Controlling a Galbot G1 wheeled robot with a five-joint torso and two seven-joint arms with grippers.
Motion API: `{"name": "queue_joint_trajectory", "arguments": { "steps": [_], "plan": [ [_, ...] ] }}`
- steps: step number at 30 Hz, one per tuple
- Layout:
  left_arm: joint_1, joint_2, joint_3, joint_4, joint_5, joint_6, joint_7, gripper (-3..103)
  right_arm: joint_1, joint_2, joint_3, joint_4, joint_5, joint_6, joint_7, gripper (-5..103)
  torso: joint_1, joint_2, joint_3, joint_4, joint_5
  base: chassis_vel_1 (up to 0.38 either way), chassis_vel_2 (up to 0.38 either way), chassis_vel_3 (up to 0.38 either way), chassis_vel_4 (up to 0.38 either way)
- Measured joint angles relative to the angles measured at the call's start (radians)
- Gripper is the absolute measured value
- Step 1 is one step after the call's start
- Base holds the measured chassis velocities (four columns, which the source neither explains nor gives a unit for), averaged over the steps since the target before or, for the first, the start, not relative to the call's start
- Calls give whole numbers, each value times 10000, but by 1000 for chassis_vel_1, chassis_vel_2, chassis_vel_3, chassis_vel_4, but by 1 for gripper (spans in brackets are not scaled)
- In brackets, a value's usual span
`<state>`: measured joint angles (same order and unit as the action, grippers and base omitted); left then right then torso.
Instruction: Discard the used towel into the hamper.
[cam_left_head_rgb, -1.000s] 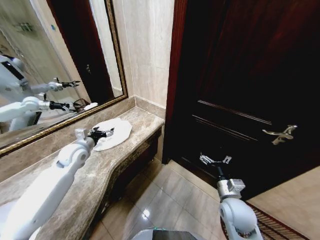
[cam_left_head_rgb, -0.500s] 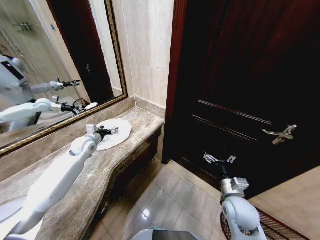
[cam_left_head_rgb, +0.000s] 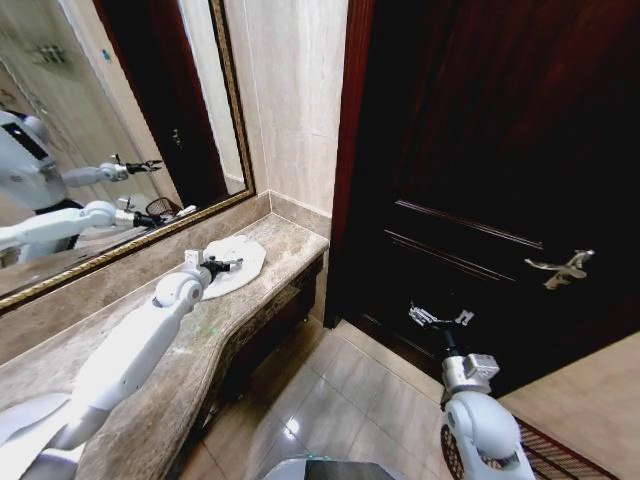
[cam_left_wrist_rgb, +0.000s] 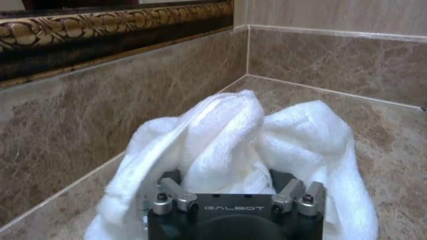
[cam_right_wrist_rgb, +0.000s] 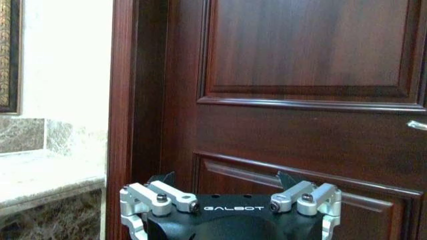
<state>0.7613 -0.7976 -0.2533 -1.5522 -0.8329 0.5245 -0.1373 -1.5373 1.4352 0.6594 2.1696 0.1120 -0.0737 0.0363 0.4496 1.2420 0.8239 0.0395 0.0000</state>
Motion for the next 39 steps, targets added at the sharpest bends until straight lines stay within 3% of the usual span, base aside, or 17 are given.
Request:
{"name": "queue_joint_trajectory", "arguments": {
  "steps": [9, 17, 25, 27, 29, 32, 39],
  "plan": [
    [132, 20, -173, 42, 87, -90, 207, 46, -36, 28, -23, 28, -14, 177, -32, 100, 0, 0, 0, -1, 0, 0, 0, 0, 0],
    [268, 51, -326, -37, 127, -204, 321, 24, -85, 80, -65, 169, -93, 176, -38, 100, 0, 0, 0, -3, -1, 0, 0, 0, 0],
    [640, 114, -665, -326, 138, -401, 398, 15, -174, 96, -45, 349, -93, 174, -30, 100, 0, 0, 1, -2, -2, 0, 0, 0, 0],
    [915, 160, -906, -508, 128, -839, 575, 15, -258, 126, -34, 443, -92, 189, -30, 100, 0, -1, 1, -2, -3, 0, 0, 0, 0],
    [1025, 168, -1024, -629, 128, -925, 591, 15, -290, 139, -32, 477, -93, 215, -30, 100, 0, 0, 1, -1, -4, 0, 0, 0, 0],
    [1901, 221, -1785, -1669, 220, -1431, 585, 15, -429, 220, -39, 642, -111, 304, -31, 100, 0, 0, 1, -1, 2, 0, 0, 0, 0],
    [3679, 93, -2968, -3733, 994, -2006, 178, 15, -690, 338, -73, 1005, -139, 437, -32, 100, -1, 0, 0, -2, -4, 0, 0, 0, 0]
  ]
}}
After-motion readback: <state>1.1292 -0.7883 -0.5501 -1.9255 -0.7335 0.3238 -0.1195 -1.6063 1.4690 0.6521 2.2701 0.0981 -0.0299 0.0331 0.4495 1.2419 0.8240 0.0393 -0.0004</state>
